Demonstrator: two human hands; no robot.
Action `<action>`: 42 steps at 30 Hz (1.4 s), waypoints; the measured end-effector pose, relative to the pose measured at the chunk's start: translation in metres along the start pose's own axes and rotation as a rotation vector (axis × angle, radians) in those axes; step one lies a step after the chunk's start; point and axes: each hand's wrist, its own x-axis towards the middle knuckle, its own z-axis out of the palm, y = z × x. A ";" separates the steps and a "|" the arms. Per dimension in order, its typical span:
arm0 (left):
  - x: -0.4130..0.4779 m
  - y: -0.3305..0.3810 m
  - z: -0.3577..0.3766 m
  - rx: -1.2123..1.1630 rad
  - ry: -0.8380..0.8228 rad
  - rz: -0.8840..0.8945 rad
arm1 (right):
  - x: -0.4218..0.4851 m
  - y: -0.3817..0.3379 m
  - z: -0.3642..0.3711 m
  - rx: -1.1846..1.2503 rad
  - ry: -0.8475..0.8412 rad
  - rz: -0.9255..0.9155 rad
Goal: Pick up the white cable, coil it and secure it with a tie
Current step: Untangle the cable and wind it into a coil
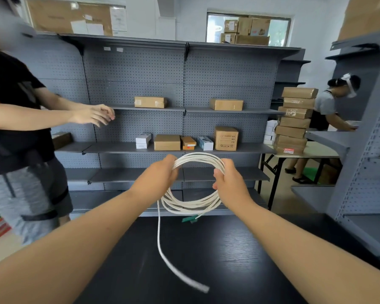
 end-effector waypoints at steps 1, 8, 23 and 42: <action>0.000 0.002 -0.002 0.028 -0.019 0.011 | 0.000 0.000 -0.001 -0.015 -0.020 -0.012; 0.004 0.013 -0.008 0.212 -0.145 0.078 | 0.000 -0.009 0.003 -0.273 -0.138 -0.193; -0.003 -0.001 0.008 -0.221 -0.062 -0.050 | -0.003 -0.003 -0.003 -0.089 0.084 -0.131; -0.002 0.007 0.003 -0.006 -0.155 0.055 | -0.008 -0.016 0.000 -0.250 -0.150 -0.205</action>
